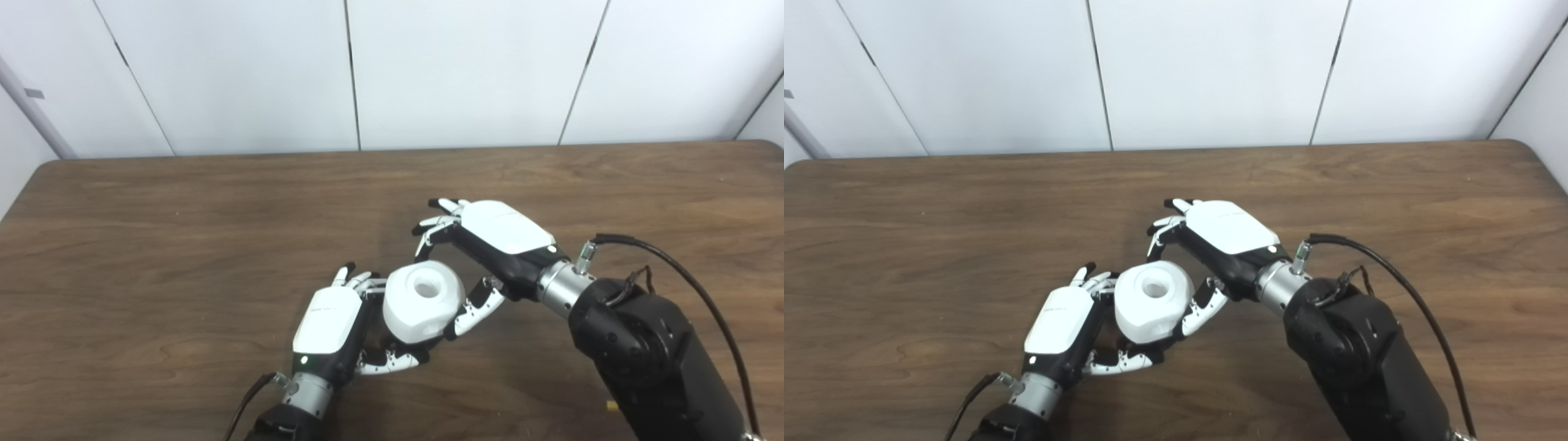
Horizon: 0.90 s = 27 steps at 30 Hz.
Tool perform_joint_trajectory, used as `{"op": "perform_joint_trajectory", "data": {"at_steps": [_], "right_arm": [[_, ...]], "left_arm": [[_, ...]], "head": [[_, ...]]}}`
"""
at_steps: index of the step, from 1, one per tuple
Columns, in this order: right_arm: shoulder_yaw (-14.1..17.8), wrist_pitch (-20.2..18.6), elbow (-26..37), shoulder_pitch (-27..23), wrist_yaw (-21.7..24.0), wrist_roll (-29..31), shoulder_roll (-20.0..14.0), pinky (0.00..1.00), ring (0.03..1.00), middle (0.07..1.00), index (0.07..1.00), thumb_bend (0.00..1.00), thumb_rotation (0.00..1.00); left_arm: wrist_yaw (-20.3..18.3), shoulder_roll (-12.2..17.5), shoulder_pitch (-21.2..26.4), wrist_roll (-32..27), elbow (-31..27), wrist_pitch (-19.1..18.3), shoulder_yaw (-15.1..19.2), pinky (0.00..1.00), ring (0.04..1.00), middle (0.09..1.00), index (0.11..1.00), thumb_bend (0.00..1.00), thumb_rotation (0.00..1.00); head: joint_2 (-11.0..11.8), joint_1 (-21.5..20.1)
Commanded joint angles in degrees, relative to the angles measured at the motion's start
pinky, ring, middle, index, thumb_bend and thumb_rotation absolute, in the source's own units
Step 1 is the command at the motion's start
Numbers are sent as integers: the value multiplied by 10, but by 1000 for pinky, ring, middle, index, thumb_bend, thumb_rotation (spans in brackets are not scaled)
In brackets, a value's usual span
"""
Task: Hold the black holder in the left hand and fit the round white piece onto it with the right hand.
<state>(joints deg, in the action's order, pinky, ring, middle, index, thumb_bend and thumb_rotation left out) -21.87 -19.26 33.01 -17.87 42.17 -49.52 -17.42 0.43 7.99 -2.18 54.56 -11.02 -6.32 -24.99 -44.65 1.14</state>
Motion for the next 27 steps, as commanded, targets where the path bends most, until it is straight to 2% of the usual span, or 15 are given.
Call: {"op": "perform_joint_trajectory", "data": {"at_steps": [1,27], "right_arm": [[-2,16,11,-4,-1,1,1,1000,980,836,483,524,131],[1,16,4,-1,0,1,0,1000,988,839,483,524,131]], "left_arm": [[-16,-4,1,11,13,-5,-10,1000,866,768,486,520,46],[-17,-2,1,10,8,-5,-9,1000,867,768,485,520,47]], "head": [[0,1],[-4,-5]]}}
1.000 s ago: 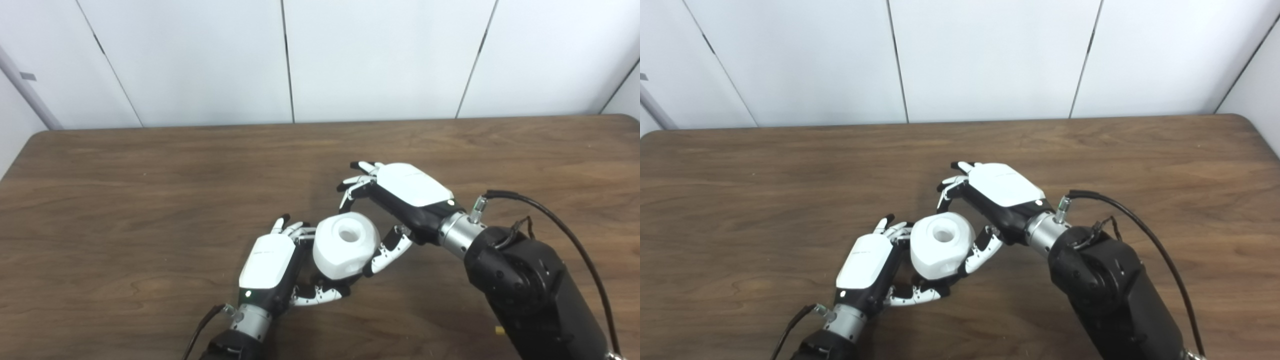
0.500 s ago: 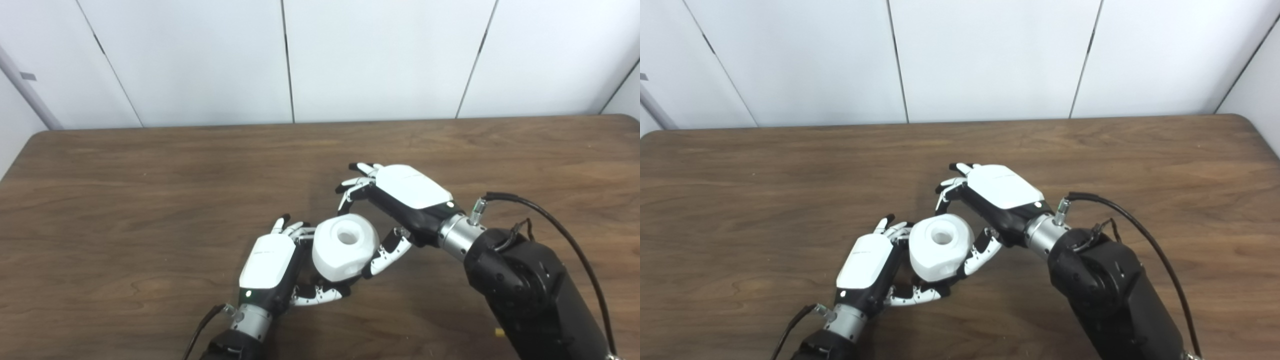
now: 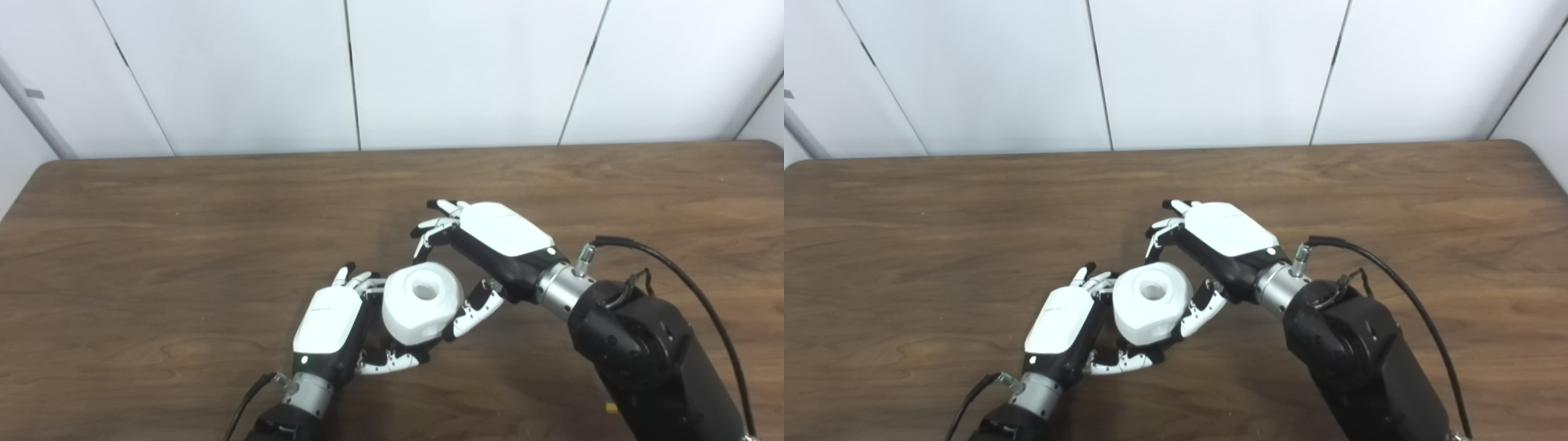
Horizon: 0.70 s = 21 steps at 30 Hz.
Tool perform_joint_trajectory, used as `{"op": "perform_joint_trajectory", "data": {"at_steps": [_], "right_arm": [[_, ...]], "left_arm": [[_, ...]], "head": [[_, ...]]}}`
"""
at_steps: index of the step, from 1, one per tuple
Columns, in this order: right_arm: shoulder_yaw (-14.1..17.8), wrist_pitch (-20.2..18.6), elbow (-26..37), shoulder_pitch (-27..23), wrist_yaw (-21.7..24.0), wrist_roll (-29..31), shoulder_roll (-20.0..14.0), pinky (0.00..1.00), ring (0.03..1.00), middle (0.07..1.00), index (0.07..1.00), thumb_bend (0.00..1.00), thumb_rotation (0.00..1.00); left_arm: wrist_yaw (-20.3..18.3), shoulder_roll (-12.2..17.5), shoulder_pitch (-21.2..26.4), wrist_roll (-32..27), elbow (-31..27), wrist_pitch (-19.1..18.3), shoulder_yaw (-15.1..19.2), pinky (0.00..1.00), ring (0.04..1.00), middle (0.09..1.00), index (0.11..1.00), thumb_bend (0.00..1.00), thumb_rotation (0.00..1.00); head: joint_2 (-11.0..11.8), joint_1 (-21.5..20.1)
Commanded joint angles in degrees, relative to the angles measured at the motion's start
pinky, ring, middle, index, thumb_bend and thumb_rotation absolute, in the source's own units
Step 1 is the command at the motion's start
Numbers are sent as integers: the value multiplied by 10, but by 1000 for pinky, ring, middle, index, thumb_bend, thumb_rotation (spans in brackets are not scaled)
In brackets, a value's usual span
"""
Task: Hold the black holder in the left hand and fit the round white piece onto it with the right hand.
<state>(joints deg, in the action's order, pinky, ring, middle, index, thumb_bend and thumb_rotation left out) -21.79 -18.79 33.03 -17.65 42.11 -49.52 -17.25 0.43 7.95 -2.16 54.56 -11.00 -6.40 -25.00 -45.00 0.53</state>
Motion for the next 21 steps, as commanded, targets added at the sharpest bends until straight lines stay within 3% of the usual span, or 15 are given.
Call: {"op": "perform_joint_trajectory", "data": {"at_steps": [1,21], "right_arm": [[1,11,4,-4,1,1,-2,1000,988,840,483,524,131],[11,8,8,-15,11,-8,-7,1000,984,836,482,524,131]], "left_arm": [[-16,-1,1,10,8,-3,-9,1000,866,768,485,520,47],[-11,4,1,7,11,4,-6,995,859,762,485,521,47]], "head": [[0,0],[-1,-5]]}}
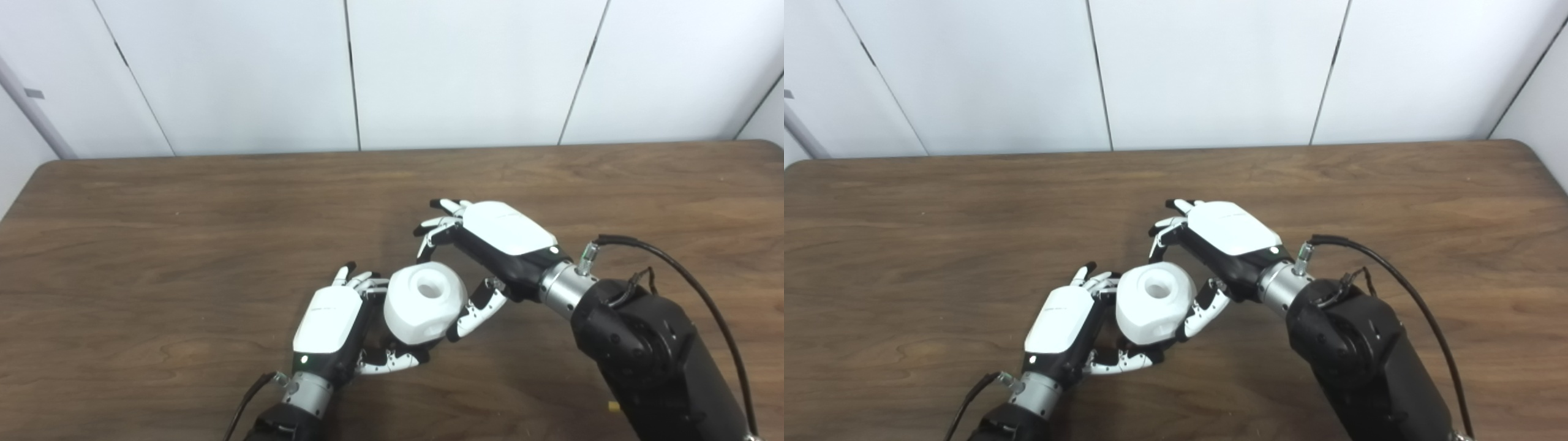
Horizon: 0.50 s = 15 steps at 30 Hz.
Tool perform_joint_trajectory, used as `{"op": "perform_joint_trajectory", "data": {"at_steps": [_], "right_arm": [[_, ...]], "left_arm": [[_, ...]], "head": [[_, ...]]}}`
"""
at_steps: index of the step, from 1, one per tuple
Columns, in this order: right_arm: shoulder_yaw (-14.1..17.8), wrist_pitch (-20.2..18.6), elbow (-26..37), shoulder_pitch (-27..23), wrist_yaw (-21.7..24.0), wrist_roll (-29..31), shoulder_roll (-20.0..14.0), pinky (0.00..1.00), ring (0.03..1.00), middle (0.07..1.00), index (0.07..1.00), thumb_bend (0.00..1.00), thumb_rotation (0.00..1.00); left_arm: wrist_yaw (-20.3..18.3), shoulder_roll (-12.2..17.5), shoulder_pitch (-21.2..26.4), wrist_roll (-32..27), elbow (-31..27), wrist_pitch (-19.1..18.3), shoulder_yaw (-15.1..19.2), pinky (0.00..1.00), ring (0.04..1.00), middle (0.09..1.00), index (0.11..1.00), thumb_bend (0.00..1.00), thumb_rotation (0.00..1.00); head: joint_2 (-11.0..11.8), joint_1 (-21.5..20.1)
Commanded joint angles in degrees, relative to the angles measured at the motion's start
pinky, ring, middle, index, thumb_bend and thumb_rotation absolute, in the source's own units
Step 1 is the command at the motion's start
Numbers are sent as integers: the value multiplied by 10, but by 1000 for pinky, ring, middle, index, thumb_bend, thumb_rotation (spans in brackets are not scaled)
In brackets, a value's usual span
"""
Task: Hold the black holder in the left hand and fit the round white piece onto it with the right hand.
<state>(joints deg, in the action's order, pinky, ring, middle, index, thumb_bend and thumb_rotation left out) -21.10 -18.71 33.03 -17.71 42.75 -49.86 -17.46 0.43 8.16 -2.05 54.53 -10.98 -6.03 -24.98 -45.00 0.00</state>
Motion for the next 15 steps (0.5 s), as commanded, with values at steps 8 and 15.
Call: {"op": "perform_joint_trajectory", "data": {"at_steps": [8,15], "right_arm": [[8,7,8,-21,9,-10,-4,1000,983,835,482,524,132],[11,11,7,-23,8,-9,-4,1000,980,832,482,524,132]], "left_arm": [[-17,3,0,9,9,-4,-6,1000,861,764,485,521,47],[-13,3,1,7,12,-1,-6,999,857,762,485,521,47]], "head": [[-2,-1],[0,-1]]}}
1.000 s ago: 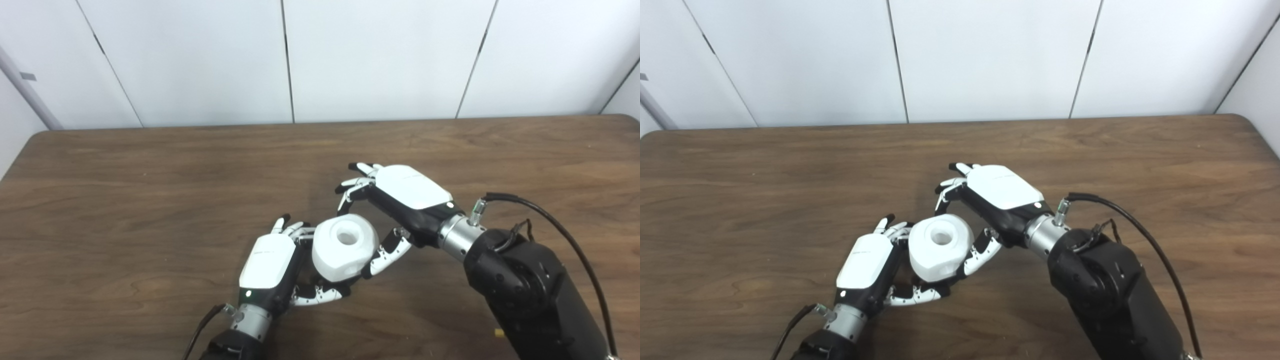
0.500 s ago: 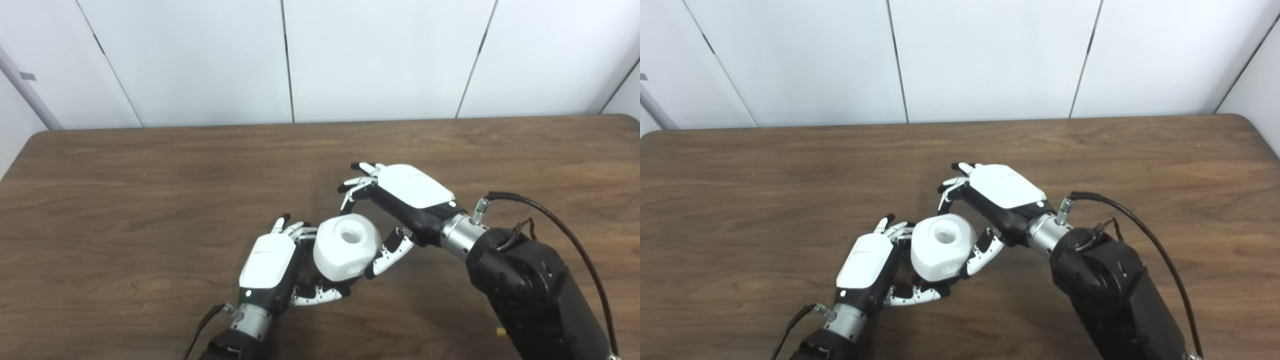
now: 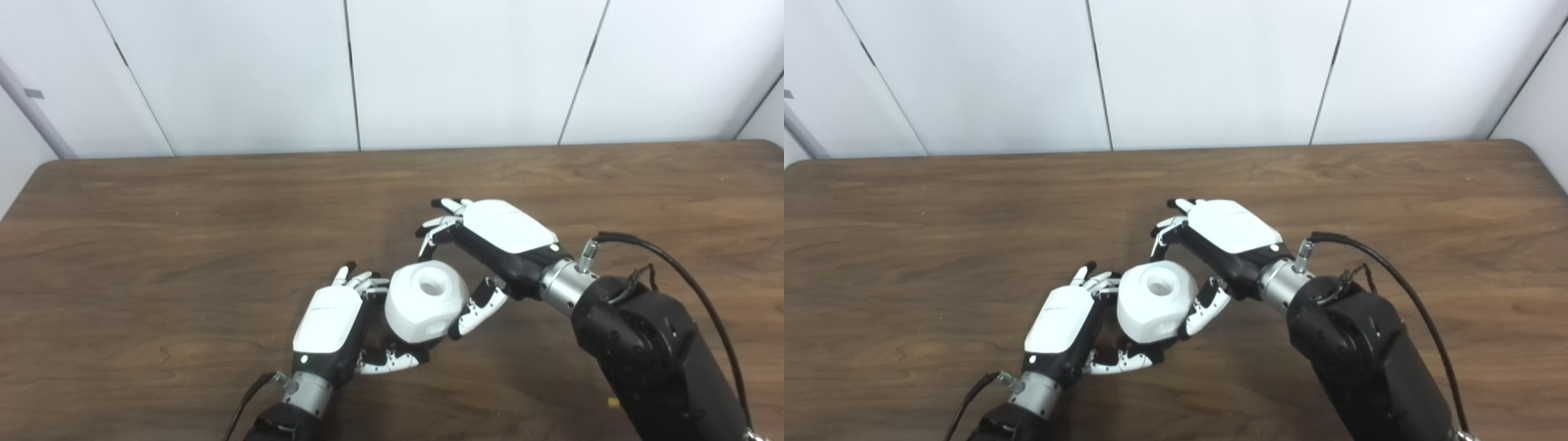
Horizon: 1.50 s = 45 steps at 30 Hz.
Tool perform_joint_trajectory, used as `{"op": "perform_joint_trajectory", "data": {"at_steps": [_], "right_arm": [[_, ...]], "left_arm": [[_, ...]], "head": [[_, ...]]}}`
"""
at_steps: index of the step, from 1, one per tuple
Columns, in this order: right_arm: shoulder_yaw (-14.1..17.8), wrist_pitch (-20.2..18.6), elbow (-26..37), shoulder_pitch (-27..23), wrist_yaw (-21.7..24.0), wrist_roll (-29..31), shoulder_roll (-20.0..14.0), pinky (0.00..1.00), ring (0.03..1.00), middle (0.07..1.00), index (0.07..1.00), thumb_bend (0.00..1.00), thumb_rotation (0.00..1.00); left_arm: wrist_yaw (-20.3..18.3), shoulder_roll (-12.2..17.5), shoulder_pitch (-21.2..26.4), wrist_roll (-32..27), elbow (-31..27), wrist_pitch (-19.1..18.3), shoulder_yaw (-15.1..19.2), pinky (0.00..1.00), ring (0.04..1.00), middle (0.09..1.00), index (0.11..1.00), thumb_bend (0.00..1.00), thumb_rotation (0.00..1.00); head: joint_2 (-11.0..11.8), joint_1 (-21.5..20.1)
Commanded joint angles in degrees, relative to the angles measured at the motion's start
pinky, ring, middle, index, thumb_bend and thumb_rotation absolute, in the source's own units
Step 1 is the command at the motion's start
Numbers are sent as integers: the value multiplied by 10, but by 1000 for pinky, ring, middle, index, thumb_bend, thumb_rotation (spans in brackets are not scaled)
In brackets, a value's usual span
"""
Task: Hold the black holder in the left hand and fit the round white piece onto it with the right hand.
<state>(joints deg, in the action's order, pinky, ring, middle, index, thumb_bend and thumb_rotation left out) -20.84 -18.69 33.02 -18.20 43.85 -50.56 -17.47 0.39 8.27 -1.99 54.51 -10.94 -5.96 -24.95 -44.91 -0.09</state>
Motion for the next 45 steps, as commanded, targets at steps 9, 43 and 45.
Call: {"op": "perform_joint_trajectory", "data": {"at_steps": [9,43,45], "right_arm": [[11,16,7,-14,-14,1,-1,1000,985,833,483,524,132],[46,13,18,-56,9,24,-21,1000,985,823,481,524,133],[45,15,19,-56,14,24,-23,1000,982,821,481,525,134]], "left_arm": [[-12,-1,0,9,13,-3,-7,1000,859,764,485,521,47],[-3,0,2,9,19,-2,-9,991,857,761,485,521,47],[-5,0,2,11,19,-4,-9,992,859,761,485,521,47]], "head": [[0,4],[0,3],[0,3]]}}
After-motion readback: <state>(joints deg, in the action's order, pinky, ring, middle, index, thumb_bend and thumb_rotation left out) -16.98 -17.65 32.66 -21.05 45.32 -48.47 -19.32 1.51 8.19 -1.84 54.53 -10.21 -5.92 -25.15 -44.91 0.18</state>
